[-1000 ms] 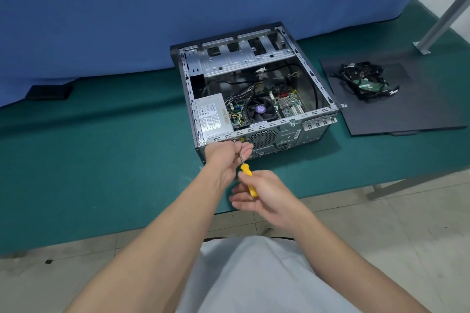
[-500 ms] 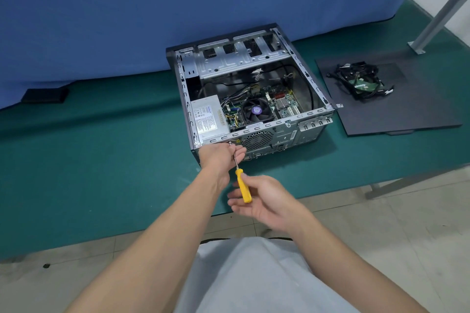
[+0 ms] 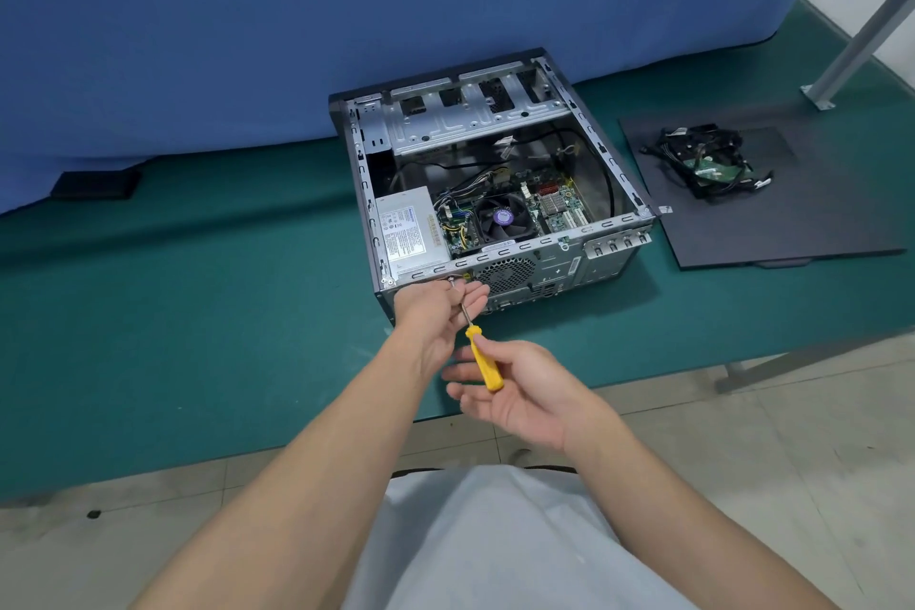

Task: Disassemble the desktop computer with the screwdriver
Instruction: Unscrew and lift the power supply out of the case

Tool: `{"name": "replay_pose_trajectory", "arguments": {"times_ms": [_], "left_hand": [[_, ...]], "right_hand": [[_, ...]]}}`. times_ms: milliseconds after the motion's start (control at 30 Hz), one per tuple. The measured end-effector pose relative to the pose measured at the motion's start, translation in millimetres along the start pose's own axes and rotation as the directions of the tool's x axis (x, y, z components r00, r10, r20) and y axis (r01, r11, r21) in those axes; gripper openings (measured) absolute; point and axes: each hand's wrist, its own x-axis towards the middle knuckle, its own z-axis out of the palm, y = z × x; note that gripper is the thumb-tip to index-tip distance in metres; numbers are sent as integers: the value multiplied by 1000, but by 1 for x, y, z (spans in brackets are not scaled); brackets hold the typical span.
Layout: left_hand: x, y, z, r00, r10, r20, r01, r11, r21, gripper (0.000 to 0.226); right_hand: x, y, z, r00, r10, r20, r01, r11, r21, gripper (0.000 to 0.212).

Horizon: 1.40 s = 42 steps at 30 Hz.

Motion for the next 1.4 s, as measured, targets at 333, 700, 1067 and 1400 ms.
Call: {"name": "replay_pose_trajectory", "arguments": {"times_ms": [333, 700, 1067, 1400], "left_hand": [[2, -4, 0, 990, 95, -100, -85, 992, 95, 18], [0, -2, -1, 992, 89, -86, -79, 991, 108, 10], [3, 0, -1, 994, 34, -108, -28, 998, 57, 9], [1, -1, -6, 1000, 23, -14, -23, 999, -48, 11]], "right_hand": [[14, 15, 8, 904, -348, -248, 116, 758, -642, 5], [14, 20, 18, 833, -457, -311, 82, 659, -748, 11], [8, 15, 15, 928, -269, -258, 150, 904, -401, 11], [5, 8, 10, 981, -124, -148, 106, 987, -120, 16]]}}
